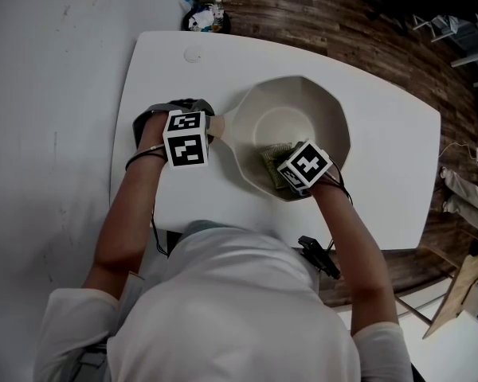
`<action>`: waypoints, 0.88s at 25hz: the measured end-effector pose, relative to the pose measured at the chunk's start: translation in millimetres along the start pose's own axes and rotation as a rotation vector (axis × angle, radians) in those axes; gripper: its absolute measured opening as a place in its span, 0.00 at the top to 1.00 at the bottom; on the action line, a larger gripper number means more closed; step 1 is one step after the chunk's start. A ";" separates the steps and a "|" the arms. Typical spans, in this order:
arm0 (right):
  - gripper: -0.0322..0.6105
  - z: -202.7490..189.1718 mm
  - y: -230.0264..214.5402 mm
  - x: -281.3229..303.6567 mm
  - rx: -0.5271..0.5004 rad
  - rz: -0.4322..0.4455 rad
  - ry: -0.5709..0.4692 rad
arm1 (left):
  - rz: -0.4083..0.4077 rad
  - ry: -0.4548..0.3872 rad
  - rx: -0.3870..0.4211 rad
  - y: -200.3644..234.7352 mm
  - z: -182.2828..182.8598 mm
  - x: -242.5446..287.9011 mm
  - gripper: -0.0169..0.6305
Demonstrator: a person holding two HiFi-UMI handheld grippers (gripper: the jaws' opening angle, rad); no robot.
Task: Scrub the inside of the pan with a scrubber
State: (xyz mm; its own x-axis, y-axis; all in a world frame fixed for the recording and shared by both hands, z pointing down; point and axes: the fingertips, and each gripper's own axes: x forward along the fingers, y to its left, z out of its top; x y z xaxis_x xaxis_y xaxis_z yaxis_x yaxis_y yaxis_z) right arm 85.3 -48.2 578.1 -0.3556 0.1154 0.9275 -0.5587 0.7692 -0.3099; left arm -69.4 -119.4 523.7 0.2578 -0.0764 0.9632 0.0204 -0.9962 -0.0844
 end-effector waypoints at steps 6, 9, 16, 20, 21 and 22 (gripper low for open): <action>0.91 -20.3 -9.1 -5.3 0.001 -0.031 0.113 | 0.003 0.000 0.001 0.1 0.2 0.5 0.65; 0.91 -29.0 -17.4 -9.1 -0.003 -0.058 0.175 | 0.005 0.003 0.005 0.5 0.1 0.4 0.65; 0.91 -40.8 -42.2 -19.3 -0.042 -0.145 0.245 | 0.005 0.001 0.005 0.3 0.4 0.6 0.65; 0.91 -34.6 -55.5 -22.1 -0.096 -0.194 0.217 | 0.004 0.001 0.007 0.5 -0.1 0.3 0.65; 0.91 -32.6 -59.5 -23.4 -0.100 -0.210 0.204 | 0.005 0.001 0.008 0.6 0.0 0.3 0.65; 0.91 -30.2 -63.4 -24.7 -0.102 -0.226 0.189 | 0.006 0.001 0.008 0.6 0.1 0.4 0.65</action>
State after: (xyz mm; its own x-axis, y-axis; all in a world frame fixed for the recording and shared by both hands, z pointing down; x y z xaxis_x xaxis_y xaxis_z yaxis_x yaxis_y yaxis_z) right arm 152.2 -80.9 581.2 -0.0802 0.0420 0.9959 -0.5260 0.8469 -0.0781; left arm -69.3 -120.1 523.9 0.2574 -0.0819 0.9628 0.0269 -0.9954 -0.0918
